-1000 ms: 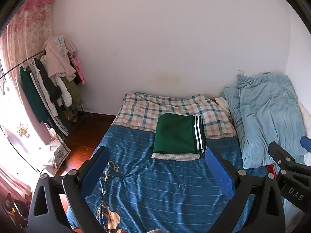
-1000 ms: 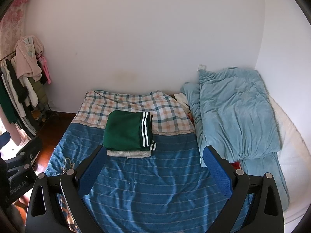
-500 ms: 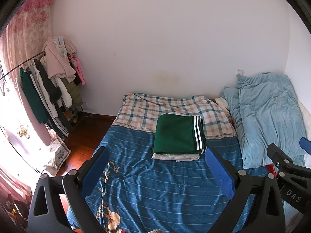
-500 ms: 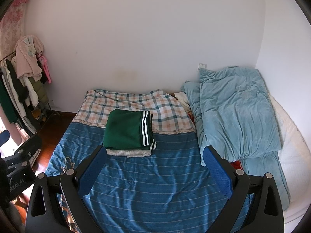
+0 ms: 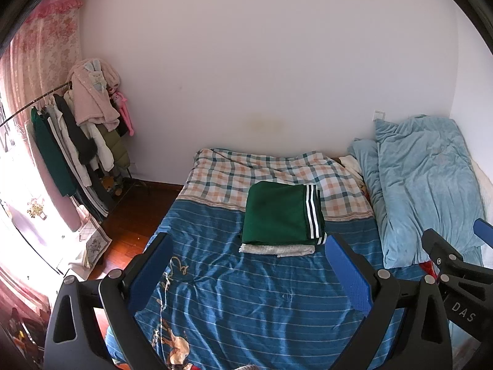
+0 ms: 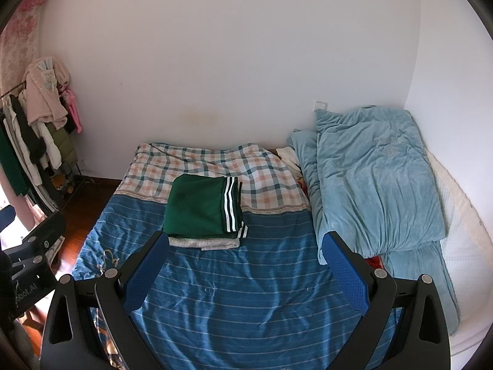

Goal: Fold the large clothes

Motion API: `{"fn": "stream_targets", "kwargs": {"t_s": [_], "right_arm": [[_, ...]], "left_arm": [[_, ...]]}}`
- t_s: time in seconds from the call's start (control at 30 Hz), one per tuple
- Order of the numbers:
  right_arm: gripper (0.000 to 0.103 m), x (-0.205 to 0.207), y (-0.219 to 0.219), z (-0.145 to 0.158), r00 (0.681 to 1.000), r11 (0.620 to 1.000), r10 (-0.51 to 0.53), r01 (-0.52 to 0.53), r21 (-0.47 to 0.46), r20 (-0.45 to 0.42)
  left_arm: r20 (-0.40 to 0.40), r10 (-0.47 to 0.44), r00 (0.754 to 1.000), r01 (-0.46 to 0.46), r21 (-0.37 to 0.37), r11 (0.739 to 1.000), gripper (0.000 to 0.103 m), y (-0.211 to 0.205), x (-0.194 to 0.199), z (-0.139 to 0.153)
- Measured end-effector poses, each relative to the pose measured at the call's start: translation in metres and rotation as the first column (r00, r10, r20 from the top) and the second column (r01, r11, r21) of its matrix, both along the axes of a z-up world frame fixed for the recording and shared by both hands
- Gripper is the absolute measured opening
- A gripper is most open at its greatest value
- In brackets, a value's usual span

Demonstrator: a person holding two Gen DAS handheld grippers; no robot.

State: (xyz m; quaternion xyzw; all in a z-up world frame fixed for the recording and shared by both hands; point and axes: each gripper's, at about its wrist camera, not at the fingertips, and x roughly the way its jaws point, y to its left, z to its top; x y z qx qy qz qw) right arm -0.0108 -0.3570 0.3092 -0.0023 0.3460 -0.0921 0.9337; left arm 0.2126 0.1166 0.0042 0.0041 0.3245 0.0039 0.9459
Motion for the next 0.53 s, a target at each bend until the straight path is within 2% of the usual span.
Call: {"fn": "stream_targets", "kwargs": {"t_s": [0.53], "right_arm": [[0.101, 0.0001, 0.0001, -0.0003, 1.000, 1.000, -0.002, 0.002, -0.002, 0.003]], "left_arm": [[-0.002, -0.003, 1.000, 0.003, 0.000, 1.000, 0.101, 0.0002, 0.0003, 0.0003]]}}
